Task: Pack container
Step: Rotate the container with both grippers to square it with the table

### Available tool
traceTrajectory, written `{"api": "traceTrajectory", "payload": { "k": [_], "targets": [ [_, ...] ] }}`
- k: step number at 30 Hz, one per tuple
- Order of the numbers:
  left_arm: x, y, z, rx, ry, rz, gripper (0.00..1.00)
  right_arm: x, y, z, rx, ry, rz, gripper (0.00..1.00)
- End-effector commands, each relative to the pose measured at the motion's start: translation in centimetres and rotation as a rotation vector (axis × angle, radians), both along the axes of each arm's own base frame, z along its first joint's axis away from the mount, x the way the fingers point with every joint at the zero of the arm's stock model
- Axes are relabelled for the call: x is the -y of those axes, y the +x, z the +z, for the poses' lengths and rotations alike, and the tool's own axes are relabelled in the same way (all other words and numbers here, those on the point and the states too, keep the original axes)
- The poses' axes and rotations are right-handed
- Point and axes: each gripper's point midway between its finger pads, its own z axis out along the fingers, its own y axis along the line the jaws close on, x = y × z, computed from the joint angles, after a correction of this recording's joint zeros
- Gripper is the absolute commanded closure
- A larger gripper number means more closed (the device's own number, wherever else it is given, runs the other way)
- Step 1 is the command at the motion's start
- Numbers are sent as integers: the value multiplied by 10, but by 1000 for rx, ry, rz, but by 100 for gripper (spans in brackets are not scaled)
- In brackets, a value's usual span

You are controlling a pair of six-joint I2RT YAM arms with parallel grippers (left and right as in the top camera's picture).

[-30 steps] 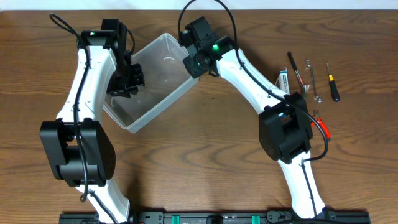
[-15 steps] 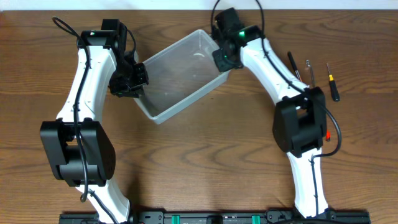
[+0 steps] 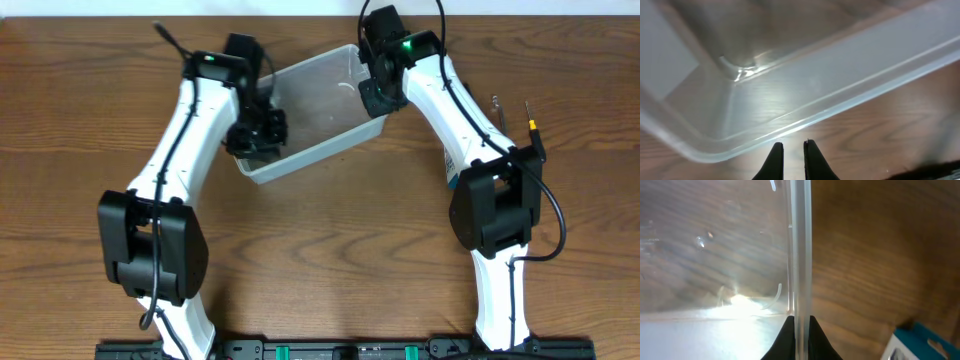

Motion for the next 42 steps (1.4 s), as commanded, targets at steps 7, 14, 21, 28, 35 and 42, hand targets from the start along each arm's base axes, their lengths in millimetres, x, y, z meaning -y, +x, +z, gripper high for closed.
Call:
{"api": "traceTrajectory", "payload": {
  "k": [7, 14, 21, 28, 35, 42],
  "targets": [
    [11, -7, -5, -28, -7, -22, 93, 33, -28, 8, -95, -110, -94, 95],
    [11, -8, -4, -27, -11, -21, 93, 50, -48, 7, -180, -158, -136, 87],
    [15, -10, 13, 7, -46, -23, 94, 57, -45, 7, -178, -155, -152, 44],
    [9, -36, 70, 96, -75, -12, 94, 53, -35, 8, -138, -147, -90, 35],
    [0, -76, 105, 148, -11, -57, 94, 28, -27, 16, -104, -7, -45, 35],
    [14, -105, 85, 82, 73, -171, 94, 15, -13, 48, -8, 59, -12, 35]
  ]
}}
